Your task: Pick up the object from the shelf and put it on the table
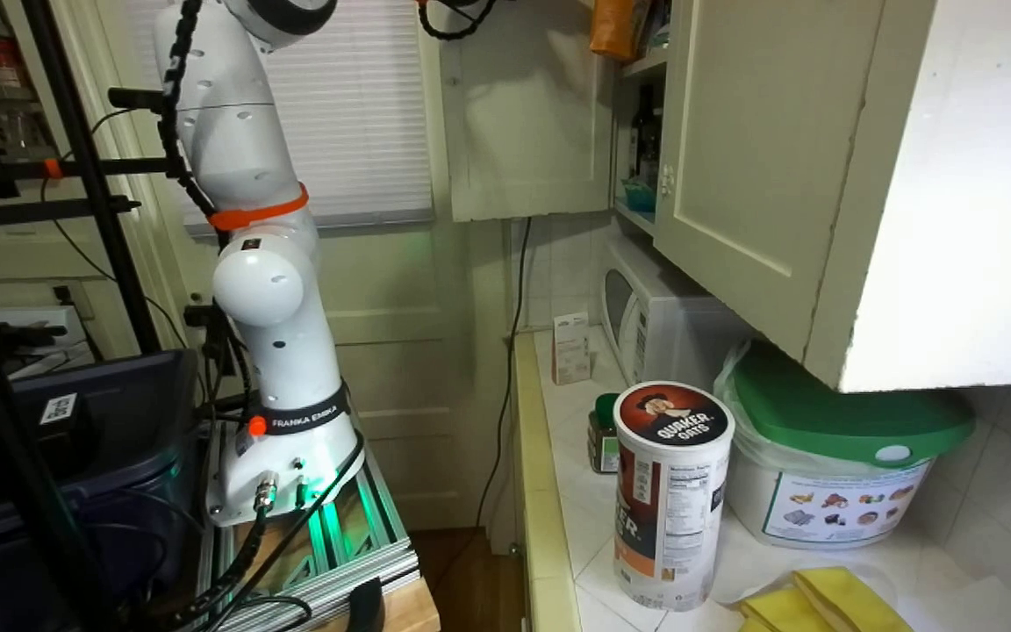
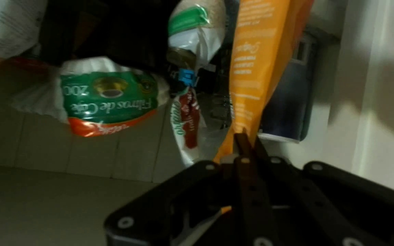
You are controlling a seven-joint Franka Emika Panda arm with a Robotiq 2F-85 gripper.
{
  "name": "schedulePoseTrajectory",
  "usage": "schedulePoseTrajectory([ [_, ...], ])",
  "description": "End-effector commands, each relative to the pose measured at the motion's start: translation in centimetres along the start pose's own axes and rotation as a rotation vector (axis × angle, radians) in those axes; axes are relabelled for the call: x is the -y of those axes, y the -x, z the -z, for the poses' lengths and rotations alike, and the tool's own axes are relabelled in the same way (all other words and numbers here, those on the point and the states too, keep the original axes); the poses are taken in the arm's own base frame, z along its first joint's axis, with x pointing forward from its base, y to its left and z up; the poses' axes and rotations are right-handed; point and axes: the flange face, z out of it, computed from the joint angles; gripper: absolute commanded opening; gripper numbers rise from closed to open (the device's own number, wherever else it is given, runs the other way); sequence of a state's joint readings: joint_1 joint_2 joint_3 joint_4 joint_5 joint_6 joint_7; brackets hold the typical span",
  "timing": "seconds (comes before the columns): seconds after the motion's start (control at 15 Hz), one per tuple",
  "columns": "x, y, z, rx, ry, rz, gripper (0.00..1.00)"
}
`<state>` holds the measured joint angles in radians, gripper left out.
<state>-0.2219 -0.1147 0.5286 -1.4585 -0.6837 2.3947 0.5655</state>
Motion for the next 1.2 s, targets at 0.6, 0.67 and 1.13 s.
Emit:
schedulePoseTrajectory([
  [0.6,-12.9,13.5,8.4,0.186,0.040,0.007,0.00],
  [0.67,-13.1,15.2,8.6,0.209,0.048,0.007,0.00],
  [1.13,-13.3,28.4,6.6,0.229,0.212,-0.009,0.00],
])
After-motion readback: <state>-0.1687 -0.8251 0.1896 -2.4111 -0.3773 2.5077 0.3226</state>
